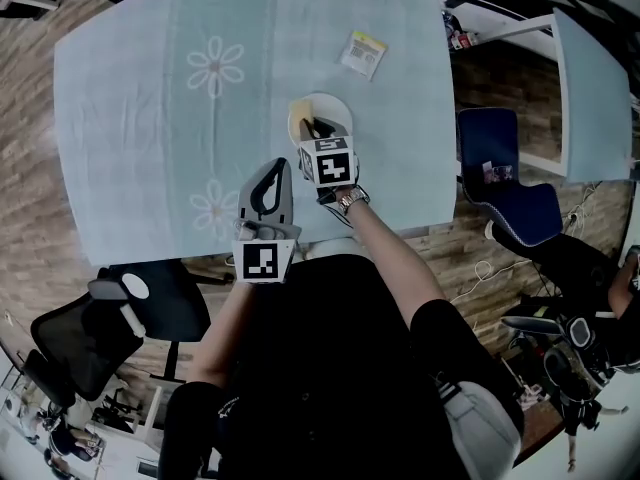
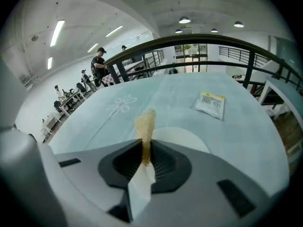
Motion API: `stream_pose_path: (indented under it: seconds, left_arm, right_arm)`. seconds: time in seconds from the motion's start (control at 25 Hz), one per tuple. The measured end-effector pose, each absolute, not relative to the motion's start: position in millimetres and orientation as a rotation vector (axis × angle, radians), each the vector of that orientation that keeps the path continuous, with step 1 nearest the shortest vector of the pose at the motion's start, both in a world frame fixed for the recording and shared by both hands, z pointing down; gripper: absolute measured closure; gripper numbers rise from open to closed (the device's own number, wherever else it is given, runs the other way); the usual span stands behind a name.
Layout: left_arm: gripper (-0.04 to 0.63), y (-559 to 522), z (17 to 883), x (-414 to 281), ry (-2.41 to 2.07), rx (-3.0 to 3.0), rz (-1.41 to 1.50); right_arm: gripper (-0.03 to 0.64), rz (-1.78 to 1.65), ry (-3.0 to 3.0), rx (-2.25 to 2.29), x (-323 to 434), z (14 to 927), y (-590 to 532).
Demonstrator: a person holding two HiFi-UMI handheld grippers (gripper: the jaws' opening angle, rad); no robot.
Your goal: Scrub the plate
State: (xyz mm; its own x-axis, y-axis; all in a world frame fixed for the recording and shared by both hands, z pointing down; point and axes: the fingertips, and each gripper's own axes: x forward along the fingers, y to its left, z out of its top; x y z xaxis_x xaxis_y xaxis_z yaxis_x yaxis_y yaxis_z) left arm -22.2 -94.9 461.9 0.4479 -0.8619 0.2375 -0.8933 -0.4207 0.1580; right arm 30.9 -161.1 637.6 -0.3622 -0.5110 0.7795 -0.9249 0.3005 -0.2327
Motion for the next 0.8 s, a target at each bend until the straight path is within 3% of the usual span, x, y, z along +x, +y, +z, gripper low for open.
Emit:
stream_pose_path:
  seconds: [0.8]
  left_arm:
    - [0.583, -97.9, 466.2, -21.6, -1.535, 2.419, 0.178]
  right_arm:
    - [0.565, 0.953, -1.892, 1.286, 48.3, 664.5, -159.3]
